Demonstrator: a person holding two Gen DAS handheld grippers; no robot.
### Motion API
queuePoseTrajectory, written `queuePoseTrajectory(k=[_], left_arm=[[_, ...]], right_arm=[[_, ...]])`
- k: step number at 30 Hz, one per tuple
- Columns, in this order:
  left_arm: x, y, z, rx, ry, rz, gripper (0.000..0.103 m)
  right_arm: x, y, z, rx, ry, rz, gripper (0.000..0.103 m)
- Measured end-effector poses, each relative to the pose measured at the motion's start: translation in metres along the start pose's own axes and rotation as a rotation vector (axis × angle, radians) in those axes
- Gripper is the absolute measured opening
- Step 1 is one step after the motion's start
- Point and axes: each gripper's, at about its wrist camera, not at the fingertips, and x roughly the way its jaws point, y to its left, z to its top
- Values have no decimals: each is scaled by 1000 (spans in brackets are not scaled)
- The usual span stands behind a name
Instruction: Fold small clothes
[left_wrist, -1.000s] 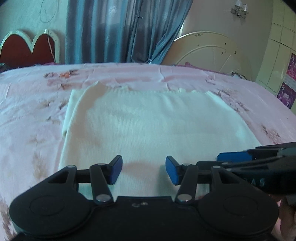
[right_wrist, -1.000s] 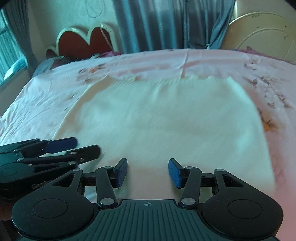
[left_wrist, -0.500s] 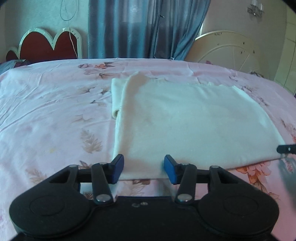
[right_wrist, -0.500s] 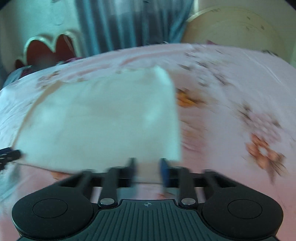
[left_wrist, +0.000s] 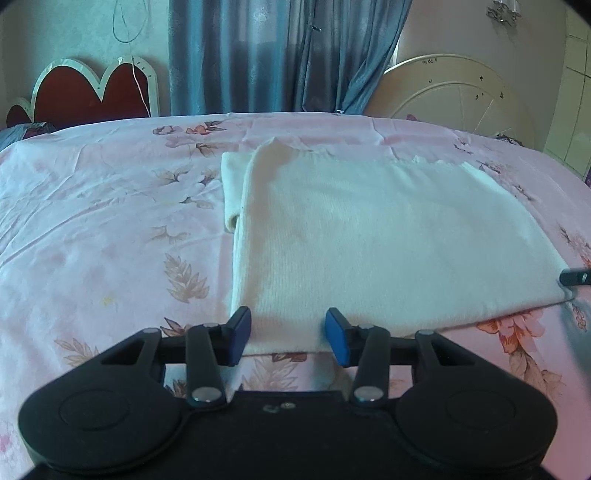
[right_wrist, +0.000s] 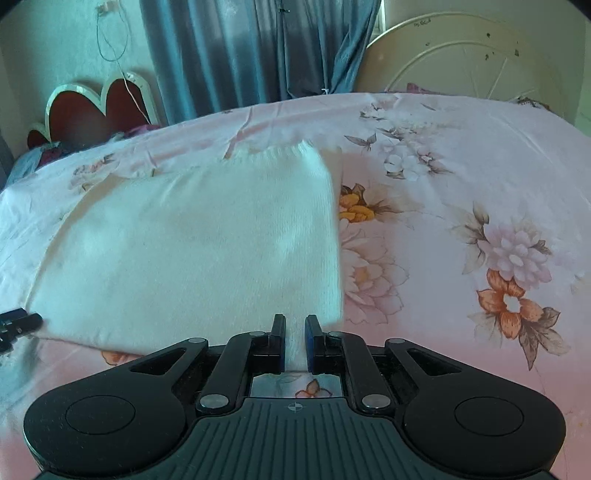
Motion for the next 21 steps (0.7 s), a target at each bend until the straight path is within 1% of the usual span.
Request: queuePoseTrajectory(k=[2, 5, 7, 10, 12, 14, 16, 17, 19, 20, 21], left_arm=[[1, 1, 1, -9, 2, 0, 45], [1, -1, 1, -7, 3, 5, 44], [-1, -1, 2, -10, 6, 9, 44], [-13, -1, 4, -20, -7, 8, 46], [-25, 1, 4, -49, -22, -11, 46], [-34, 6, -1, -125, -26, -49, 44], [-35, 14, -10, -263, 4, -137, 40], [-33, 18, -14, -320, 4, -154, 40], [-24, 26, -18, -404, 8, -149, 40], [-18, 31, -19, -438, 16, -156, 37], [-10, 37, -20, -491, 17, -169, 37]], right_arm=[[2, 2, -1, -21, 7, -6, 10], [-2, 3, 3, -17, 7, -6, 10], [-7, 2, 4, 6, -12, 10, 10], [-22, 5, 6, 9, -52, 52, 10], [-28, 11, 11, 8, -69, 75, 10], [-32, 16, 18, 20, -79, 105, 10], [-33, 23, 27, 34, -88, 142, 10], [-33, 28, 32, 32, -91, 153, 10], [-30, 39, 42, 19, -97, 171, 10], [-28, 44, 48, 16, -98, 183, 10], [-25, 48, 52, 14, -99, 192, 10]])
